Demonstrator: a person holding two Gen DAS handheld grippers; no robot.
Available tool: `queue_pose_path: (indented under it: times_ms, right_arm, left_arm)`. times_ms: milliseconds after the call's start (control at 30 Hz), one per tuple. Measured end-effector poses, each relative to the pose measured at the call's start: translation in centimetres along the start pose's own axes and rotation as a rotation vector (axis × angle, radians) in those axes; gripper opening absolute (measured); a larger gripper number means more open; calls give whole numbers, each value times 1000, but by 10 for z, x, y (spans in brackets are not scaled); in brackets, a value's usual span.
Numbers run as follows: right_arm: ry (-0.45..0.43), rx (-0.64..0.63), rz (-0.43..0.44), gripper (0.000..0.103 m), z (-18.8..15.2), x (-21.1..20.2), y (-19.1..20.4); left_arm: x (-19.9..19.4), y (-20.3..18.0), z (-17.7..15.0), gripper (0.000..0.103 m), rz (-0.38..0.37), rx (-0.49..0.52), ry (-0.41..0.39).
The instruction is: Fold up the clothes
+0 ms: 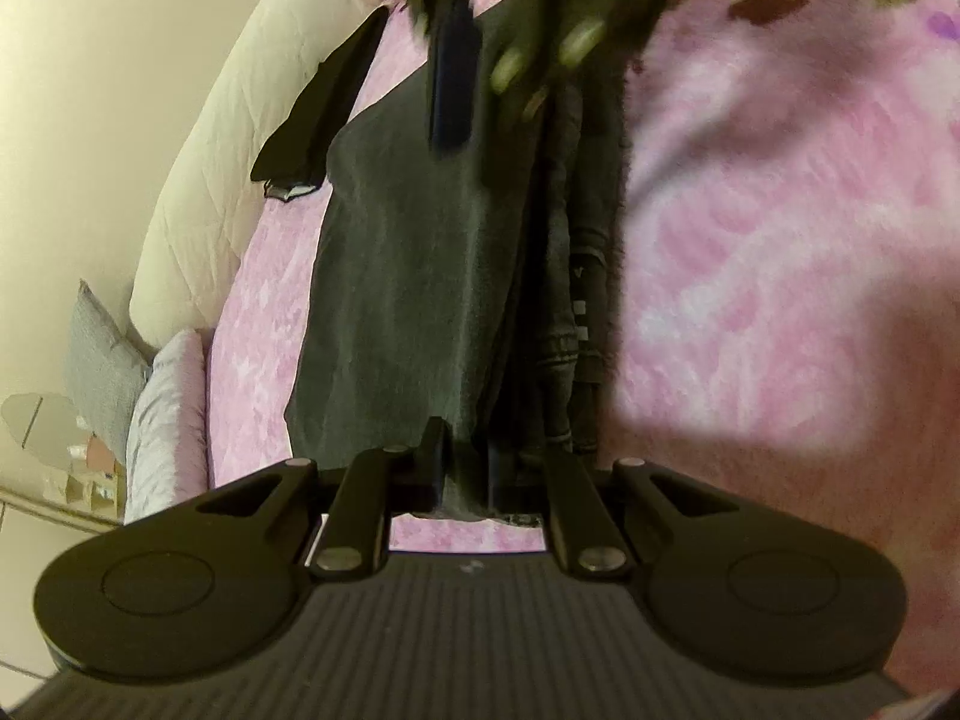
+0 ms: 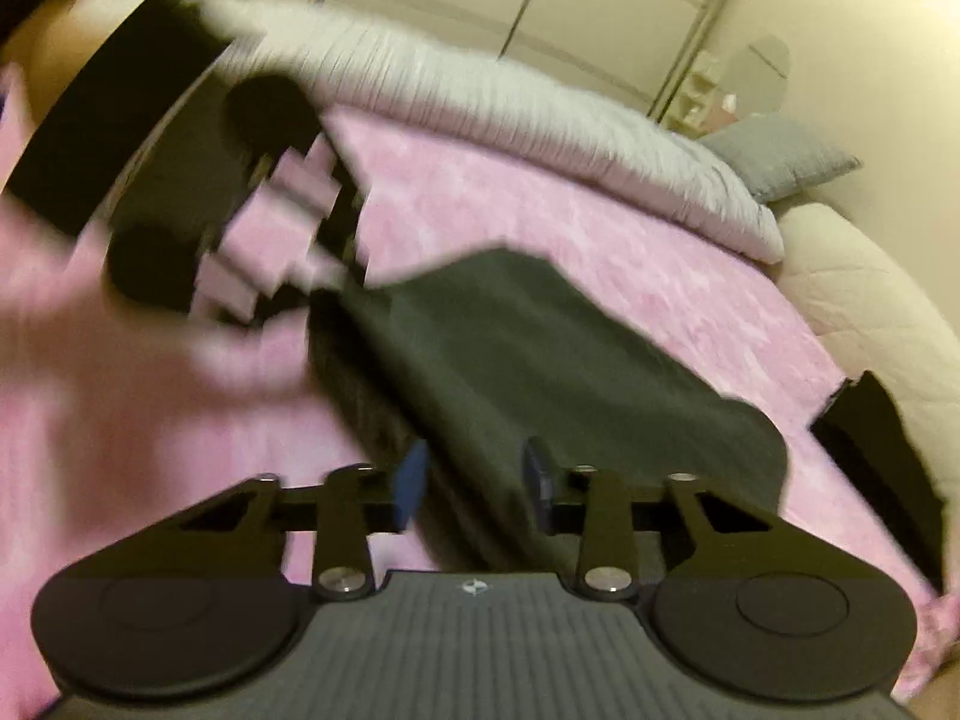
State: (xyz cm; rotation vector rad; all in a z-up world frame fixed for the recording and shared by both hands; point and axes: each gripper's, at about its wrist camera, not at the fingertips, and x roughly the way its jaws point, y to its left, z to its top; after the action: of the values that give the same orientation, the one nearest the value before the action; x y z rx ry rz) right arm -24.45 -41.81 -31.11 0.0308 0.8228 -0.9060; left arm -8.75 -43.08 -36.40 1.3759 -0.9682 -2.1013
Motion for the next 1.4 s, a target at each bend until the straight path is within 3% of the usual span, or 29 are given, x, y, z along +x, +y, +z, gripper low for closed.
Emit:
queue_pose_path:
  times_ms: [100, 233, 333, 367, 467, 567, 667, 800, 867, 933, 1000, 1100, 1300, 1400]
  right_arm:
    - [-2, 84, 47, 12, 15, 24, -2]
    - [54, 89, 69, 13, 17, 51, 4]
    - [71, 86, 81, 13, 20, 50, 1]
    - [73, 92, 90, 13, 19, 51, -1]
    - [79, 105, 110, 13, 19, 52, -7]
    - [76, 142, 121, 13, 15, 51, -9]
    - [73, 199, 138, 14, 13, 49, -14]
    - [73, 193, 169, 17, 12, 39, -22]
    - [70, 125, 133, 34, 10, 23, -22]
    - [58, 19, 76, 61, 2, 3, -15]
    - [77, -113, 24, 66, -11, -8, -2]
    - [111, -298, -29, 65, -28, -5, 17]
    - [132, -563, -88, 65, -32, 40, 46]
    - [128, -530, -58, 41, -22, 47, 38]
  left_arm:
    - [-3, 1, -5, 9, -8, 20, -14]
    - [-12, 10, -8, 16, -39, 7, 4]
    - [-29, 13, -8, 40, -5, -9, 17]
    - [-36, 13, -8, 55, 15, -15, 23]
    - [-57, 0, -5, 68, 36, 27, -18]
    - [-47, -17, 4, 67, -7, 86, -44]
    - [-21, -22, 2, 61, -34, 71, 0]
    - [-1, -18, 0, 62, -65, 44, 26]
    - [0, -16, -2, 62, -74, 43, 20]
    - [1, -14, -4, 62, -83, 47, 13]
    - [4, -12, -5, 64, -89, 43, 6]
    - [6, -8, -7, 66, -93, 23, 1]
    - [6, -5, -9, 67, -93, -10, -2]
    - [3, -4, -1, 75, -74, -25, 15]
